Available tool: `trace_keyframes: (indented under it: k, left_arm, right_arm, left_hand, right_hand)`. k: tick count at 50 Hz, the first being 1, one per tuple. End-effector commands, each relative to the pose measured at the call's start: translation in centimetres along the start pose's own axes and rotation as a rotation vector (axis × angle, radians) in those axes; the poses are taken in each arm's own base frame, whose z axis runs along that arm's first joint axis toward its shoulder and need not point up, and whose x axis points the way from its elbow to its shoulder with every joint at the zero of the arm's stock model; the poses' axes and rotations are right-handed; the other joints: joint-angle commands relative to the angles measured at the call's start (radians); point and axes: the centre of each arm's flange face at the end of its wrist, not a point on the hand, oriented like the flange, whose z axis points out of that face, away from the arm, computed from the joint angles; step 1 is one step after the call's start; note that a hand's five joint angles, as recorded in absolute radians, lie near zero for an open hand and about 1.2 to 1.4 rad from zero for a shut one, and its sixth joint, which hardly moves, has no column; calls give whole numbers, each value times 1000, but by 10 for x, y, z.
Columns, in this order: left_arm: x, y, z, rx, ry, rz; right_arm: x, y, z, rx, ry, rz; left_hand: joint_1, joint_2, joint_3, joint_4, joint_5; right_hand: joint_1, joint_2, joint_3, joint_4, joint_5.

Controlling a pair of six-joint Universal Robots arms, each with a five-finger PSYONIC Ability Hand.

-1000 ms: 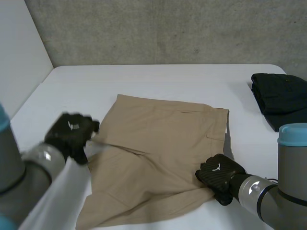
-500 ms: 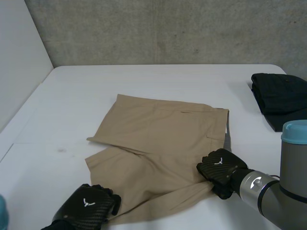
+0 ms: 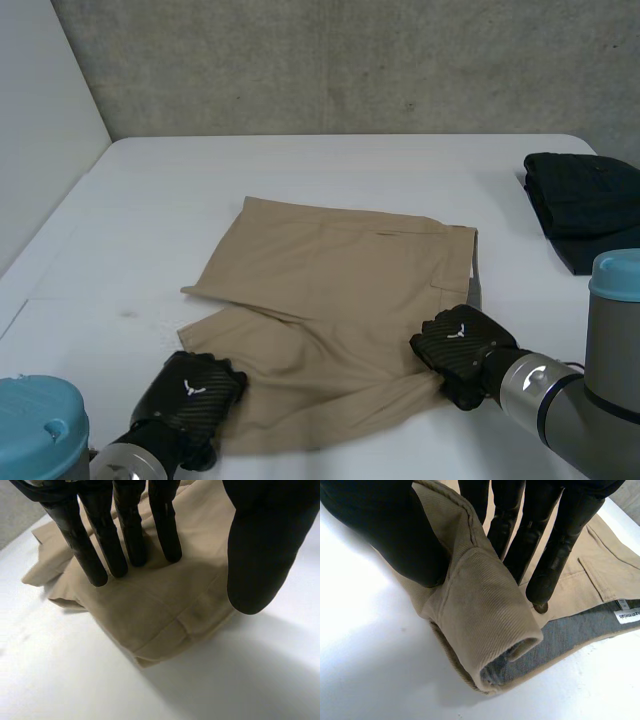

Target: Fold the laundry.

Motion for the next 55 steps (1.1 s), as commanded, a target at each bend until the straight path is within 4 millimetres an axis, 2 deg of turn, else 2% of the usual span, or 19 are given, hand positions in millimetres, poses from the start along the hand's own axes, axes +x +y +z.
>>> trace_keyframes:
  k: [1,5,8,9,14,21,26,27,31,35,37,42,43,46,47,48,49,50,55]
  left_arm:
    - [1,3,5,5,-16,50]
    - [2,7,9,-13,-10,71]
    - [2,8,12,-13,-13,80]
    - [2,8,14,-4,-18,81]
    - [-6,5,22,26,-57,65]
    - [-16,-7,27,42,-80,61]
    - [-22,-18,-1,-35,-42,121]
    - [-22,-20,-14,-77,-16,145]
    - [-21,-20,-42,-182,58,195]
    - [-15,-23,-62,-200,132,244]
    - [-15,-28,-61,-162,137,257]
    - [-19,-51,-24,-17,78,263]
    - [-21,-60,-5,34,48,263]
    - [-24,-74,23,104,2,262]
    - [-27,-86,42,159,-28,260]
    - [-28,-91,52,181,-40,258]
    - [-29,-96,62,201,-51,255]
    - [-32,-104,82,233,-75,251]
    - [-42,-130,137,324,-163,239]
  right_arm:
    - [1,0,2,8,9,-3]
    - [6,0,3,9,23,2]
    - [6,0,3,12,27,2]
    - [6,0,3,11,26,2]
    - [7,-1,3,13,28,0]
    - [6,-2,-3,-21,7,-8]
    - [7,-16,-34,-62,-36,-48]
    - [8,-17,-39,-71,-40,-57]
    - [12,-10,-58,-171,-84,-114]
    - [9,-4,-73,-259,-167,-204]
    - [16,-6,-73,-248,-150,-219]
    - [36,-14,-56,-155,-17,-171]
    - [39,-15,-52,-140,1,-157]
    - [50,-14,-31,-111,47,-117]
    - [53,-14,-25,-104,53,-107]
    - [58,-16,-15,-85,73,-96]
    - [61,-17,-11,-76,85,-93]
    - [63,-18,-7,-70,99,-92]
    - [83,-25,13,-48,239,-110]
  left_hand:
    - [22,44,52,61,67]
    - [36,59,66,76,81]
    - [136,158,166,175,181]
    - [325,348,355,365,370]
    - [802,824,832,842,847]
    - [814,836,844,854,859]
    - [814,836,844,854,859]
    - [814,836,844,854,859]
    - [814,836,844,854,859]
    - [814,836,844,854,859]
    - [814,836,844,854,859]
    - [814,836,844,854,859]
    - [814,836,844,854,859]
    - [814,836,844,854,859]
    - [814,836,844,854,859]
    - [814,836,844,854,859]
    - [814,836,844,854,859]
    - [814,836,844,854,859]
    - [814,836,844,854,859]
  right_hand:
    - [394,214,214,204,225]
    - [394,214,214,204,225]
    - [394,214,214,204,225]
    - [394,214,214,204,225]
    - [394,214,214,204,225]
    - [394,214,214,204,225]
    - [394,214,214,204,225]
    - [394,214,214,204,225]
    - [394,214,214,204,225]
    - [394,214,214,204,225]
    - [394,214,214,204,225]
    - [394,214,214,204,225]
    - [394,214,214,204,225]
    - [394,214,214,204,225]
    - [394,214,214,204,225]
    - [394,214,214,204,225]
    - [394,214,214,204,225]
    - [394,214,214,204,225]
    - [394,214,214,204,225]
